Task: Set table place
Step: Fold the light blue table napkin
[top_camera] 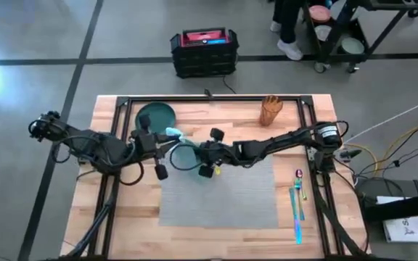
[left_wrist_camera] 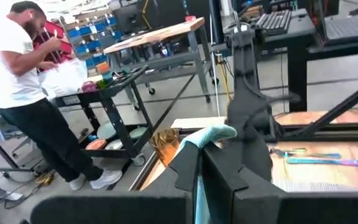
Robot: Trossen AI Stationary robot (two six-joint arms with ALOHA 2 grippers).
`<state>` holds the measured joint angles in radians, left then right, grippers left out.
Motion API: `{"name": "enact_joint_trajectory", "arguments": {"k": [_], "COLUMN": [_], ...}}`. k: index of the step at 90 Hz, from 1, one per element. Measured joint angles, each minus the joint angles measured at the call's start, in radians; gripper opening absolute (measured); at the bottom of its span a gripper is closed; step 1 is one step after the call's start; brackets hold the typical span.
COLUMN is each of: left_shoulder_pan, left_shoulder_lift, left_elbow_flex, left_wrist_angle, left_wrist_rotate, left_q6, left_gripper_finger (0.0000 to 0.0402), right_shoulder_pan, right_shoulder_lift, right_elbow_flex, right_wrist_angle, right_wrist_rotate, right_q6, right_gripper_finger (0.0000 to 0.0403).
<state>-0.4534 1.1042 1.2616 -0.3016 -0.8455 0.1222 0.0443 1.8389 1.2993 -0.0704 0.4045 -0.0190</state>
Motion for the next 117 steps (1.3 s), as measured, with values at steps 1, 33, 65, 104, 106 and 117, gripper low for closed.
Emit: {"name": "enact_joint_trajectory", "arguments": {"k": [1,33,65,104,106,117], "left_shoulder_pan": [0.0,0.0,0.0,-0.005,-0.005,-0.004], "left_shoulder_lift": [0.0,0.001,0.0,-0.005,-0.006,-0.013], "left_elbow_flex": [0.002,0.007,0.007,0.019,0.019,0.019], "left_wrist_angle": [-0.003,-0.026,-0.023,-0.034,-0.037,-0.043], "left_wrist_rotate": [0.0,0.0,0.0,0.0,0.0,0.0], "left_q6": [0.0,0.0,0.0,0.0,0.0,0.003], "left_gripper_finger": [0.0,0.0,0.0,0.0,0.0,0.0], "right_shoulder_pan": [-0.001,-0.055,-0.088,-0.104,-0.104,-0.102], "right_shoulder_lift": [-0.006,-0.152,-0.07,-0.079,-0.094,-0.194], "right_elbow_flex": [0.002,0.008,0.007,0.005,0.005,0.006], "right_wrist_angle": [-0.009,-0.134,-0.13,-0.2,-0.218,-0.368], "right_wrist_rotate": [0.0,-0.192,-0.256,-0.222,-0.204,-0.143], "right_q6": [0.0,-0.023,-0.072,-0.235,-0.24,-0.268], "right_gripper_finger": [0.0043,0.007,0.0145,0.0008,0.0008,0.0001]}}
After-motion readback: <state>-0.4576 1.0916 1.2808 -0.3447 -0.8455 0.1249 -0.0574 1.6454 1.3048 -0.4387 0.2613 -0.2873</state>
